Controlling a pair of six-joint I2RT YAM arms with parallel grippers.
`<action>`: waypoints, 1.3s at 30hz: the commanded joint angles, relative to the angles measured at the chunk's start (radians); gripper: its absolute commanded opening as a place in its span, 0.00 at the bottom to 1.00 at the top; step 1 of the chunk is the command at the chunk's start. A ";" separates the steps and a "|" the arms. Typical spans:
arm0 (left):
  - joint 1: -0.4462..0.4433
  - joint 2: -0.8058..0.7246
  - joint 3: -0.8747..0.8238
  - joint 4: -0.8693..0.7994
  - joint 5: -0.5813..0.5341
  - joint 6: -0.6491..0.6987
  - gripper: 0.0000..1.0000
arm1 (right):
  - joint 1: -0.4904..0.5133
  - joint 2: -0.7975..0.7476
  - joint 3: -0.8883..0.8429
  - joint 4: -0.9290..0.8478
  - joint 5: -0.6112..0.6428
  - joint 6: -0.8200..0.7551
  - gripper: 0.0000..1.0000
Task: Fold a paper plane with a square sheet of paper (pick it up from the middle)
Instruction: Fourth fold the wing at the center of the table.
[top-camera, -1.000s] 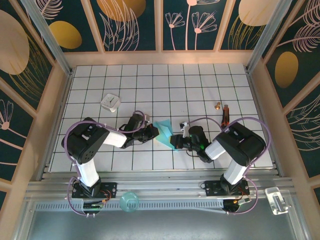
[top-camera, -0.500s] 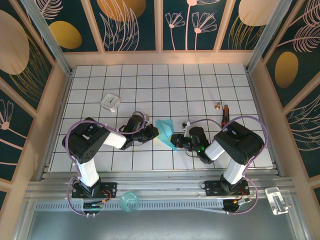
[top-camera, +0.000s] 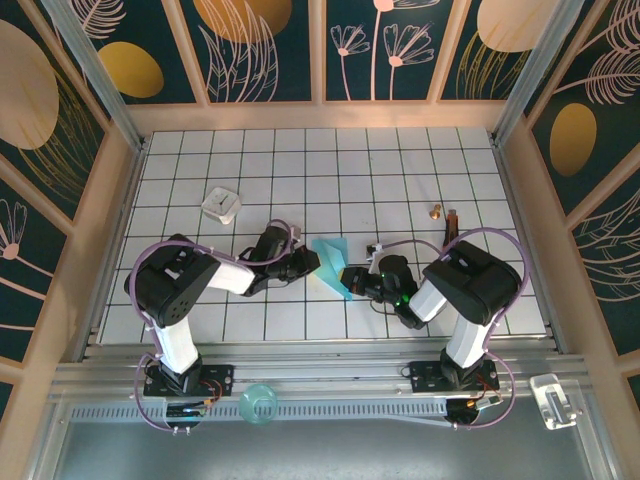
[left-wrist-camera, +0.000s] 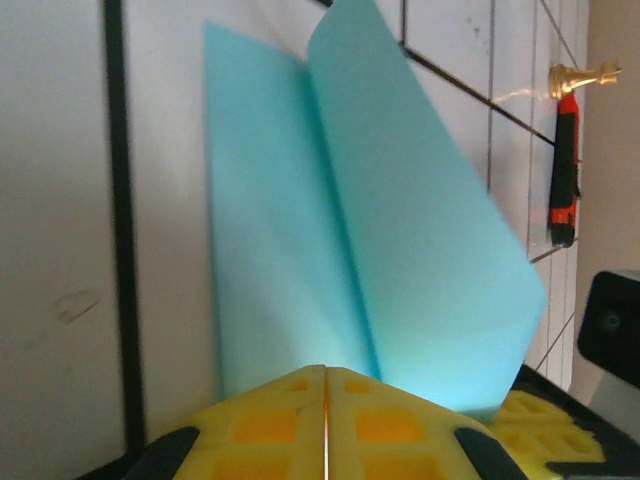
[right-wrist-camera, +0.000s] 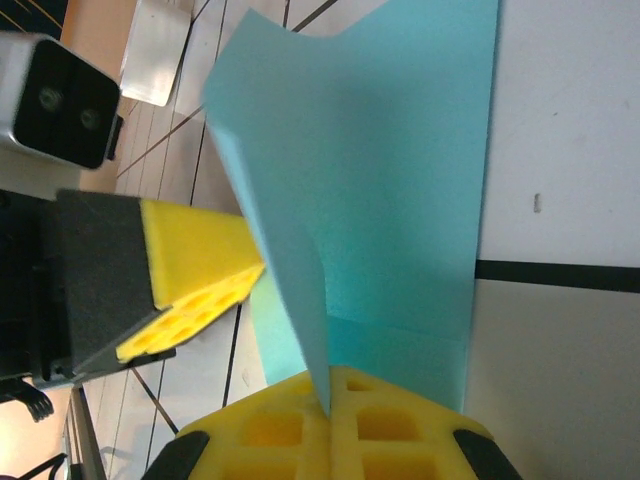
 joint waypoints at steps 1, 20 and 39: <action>-0.007 -0.006 0.049 -0.023 -0.012 0.036 0.10 | 0.007 0.036 -0.024 -0.104 0.032 0.008 0.00; -0.037 0.090 0.137 -0.007 0.051 0.026 0.07 | 0.008 0.043 -0.006 -0.140 0.038 0.007 0.05; -0.037 0.133 0.166 -0.058 0.012 0.060 0.07 | 0.005 0.029 0.006 -0.205 0.046 0.015 0.09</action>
